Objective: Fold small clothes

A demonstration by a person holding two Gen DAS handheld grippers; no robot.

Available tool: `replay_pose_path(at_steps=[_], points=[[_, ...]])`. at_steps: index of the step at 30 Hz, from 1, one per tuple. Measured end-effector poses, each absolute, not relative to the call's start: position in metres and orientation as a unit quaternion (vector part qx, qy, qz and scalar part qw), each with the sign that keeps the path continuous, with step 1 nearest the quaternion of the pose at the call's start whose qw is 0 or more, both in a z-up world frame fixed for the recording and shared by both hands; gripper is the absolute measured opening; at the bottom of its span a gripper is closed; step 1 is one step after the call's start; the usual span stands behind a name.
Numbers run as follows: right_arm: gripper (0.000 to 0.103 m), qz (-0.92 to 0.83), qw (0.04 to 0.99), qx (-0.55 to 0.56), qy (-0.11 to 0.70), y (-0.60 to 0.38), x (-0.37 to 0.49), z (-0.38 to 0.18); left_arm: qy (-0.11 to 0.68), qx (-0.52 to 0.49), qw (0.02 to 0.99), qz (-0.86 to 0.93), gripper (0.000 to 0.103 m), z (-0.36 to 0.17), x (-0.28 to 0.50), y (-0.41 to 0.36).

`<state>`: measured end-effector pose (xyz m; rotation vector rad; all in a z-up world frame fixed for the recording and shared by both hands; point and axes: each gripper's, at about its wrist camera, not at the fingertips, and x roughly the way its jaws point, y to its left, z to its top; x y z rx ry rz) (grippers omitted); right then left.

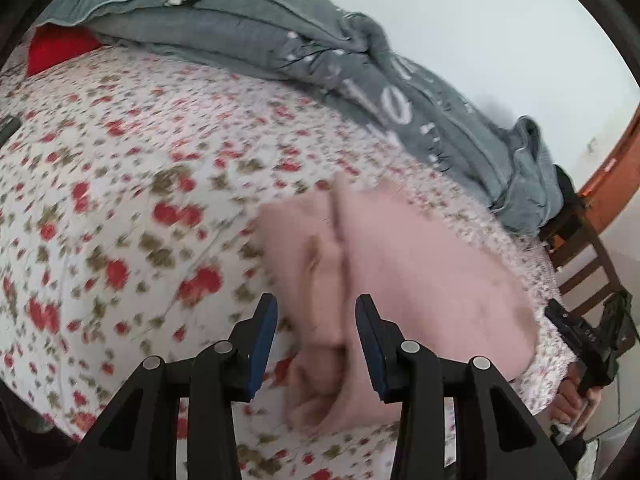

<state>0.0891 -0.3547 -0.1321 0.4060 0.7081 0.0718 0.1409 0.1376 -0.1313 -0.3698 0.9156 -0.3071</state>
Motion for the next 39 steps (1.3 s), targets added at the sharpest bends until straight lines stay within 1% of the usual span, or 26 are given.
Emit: replay_pose_path(at_steps=[4, 6, 8, 10, 13, 16, 20, 22, 24, 27, 28, 29, 30, 31, 32, 36, 38, 39], points=[[0.04, 0.08, 0.927, 0.164, 0.326, -0.322, 0.097, -0.129, 0.448, -0.209, 0.855, -0.155, 0.039, -0.136, 0.154, 0.128], [0.04, 0.099, 0.926, 0.133, 0.339, -0.3, 0.106, -0.14, 0.444, -0.217, 0.855, -0.156, 0.041, -0.14, 0.155, 0.123], [0.04, 0.09, 0.924, 0.086, 0.361, -0.281, 0.115, -0.161, 0.446, -0.207, 0.858, -0.15, 0.042, -0.143, 0.153, 0.118], [0.035, 0.058, 0.921, 0.042, 0.383, -0.27, 0.123, -0.184, 0.441, -0.195, 0.864, -0.148, 0.042, -0.142, 0.148, 0.116], [0.035, 0.055, 0.928, 0.031, 0.367, -0.27, 0.117, -0.182, 0.419, -0.181, 0.874, -0.164, 0.042, -0.13, 0.14, 0.117], [0.035, 0.082, 0.93, 0.064, 0.351, -0.278, 0.112, -0.163, 0.399, -0.157, 0.886, -0.177, 0.043, -0.117, 0.143, 0.109], [0.035, 0.041, 0.941, 0.072, 0.327, -0.289, 0.116, -0.151, 0.412, -0.145, 0.881, -0.179, 0.043, -0.119, 0.163, 0.094], [0.035, 0.025, 0.935, 0.098, 0.341, -0.299, 0.124, -0.156, 0.426, -0.136, 0.878, -0.169, 0.043, -0.127, 0.173, 0.086], [0.035, 0.03, 0.918, 0.133, 0.372, -0.31, 0.134, -0.167, 0.438, -0.136, 0.875, -0.156, 0.042, -0.139, 0.181, 0.082], [0.034, 0.032, 0.913, 0.133, 0.384, -0.314, 0.135, -0.177, 0.446, -0.156, 0.871, -0.137, 0.041, -0.153, 0.186, 0.084], [0.034, 0.031, 0.916, 0.124, 0.381, -0.311, 0.135, -0.176, 0.446, -0.161, 0.87, -0.134, 0.03, -0.155, 0.186, 0.085], [0.034, 0.029, 0.917, 0.115, 0.382, -0.308, 0.135, -0.176, 0.447, -0.165, 0.87, -0.129, 0.009, -0.155, 0.185, 0.088], [0.031, 0.027, 0.918, 0.107, 0.382, -0.306, 0.135, -0.176, 0.453, -0.17, 0.866, -0.128, 0.008, -0.156, 0.185, 0.09], [0.02, 0.027, 0.918, 0.103, 0.383, -0.303, 0.137, -0.175, 0.457, -0.181, 0.86, -0.135, 0.008, -0.156, 0.185, 0.094], [0.014, 0.031, 0.916, 0.106, 0.386, -0.303, 0.138, -0.176, 0.459, -0.197, 0.855, -0.138, 0.008, -0.156, 0.184, 0.1], [0.013, 0.047, 0.914, 0.136, 0.379, -0.307, 0.137, -0.167, 0.461, -0.25, 0.837, -0.154, 0.008, -0.155, 0.175, 0.12], [0.013, 0.052, 0.913, 0.139, 0.38, -0.307, 0.138, -0.166, 0.467, -0.256, 0.832, -0.154, 0.008, -0.157, 0.171, 0.124], [0.015, 0.049, 0.912, 0.135, 0.383, -0.306, 0.139, -0.168, 0.472, -0.252, 0.831, -0.152, 0.009, -0.16, 0.171, 0.122]])
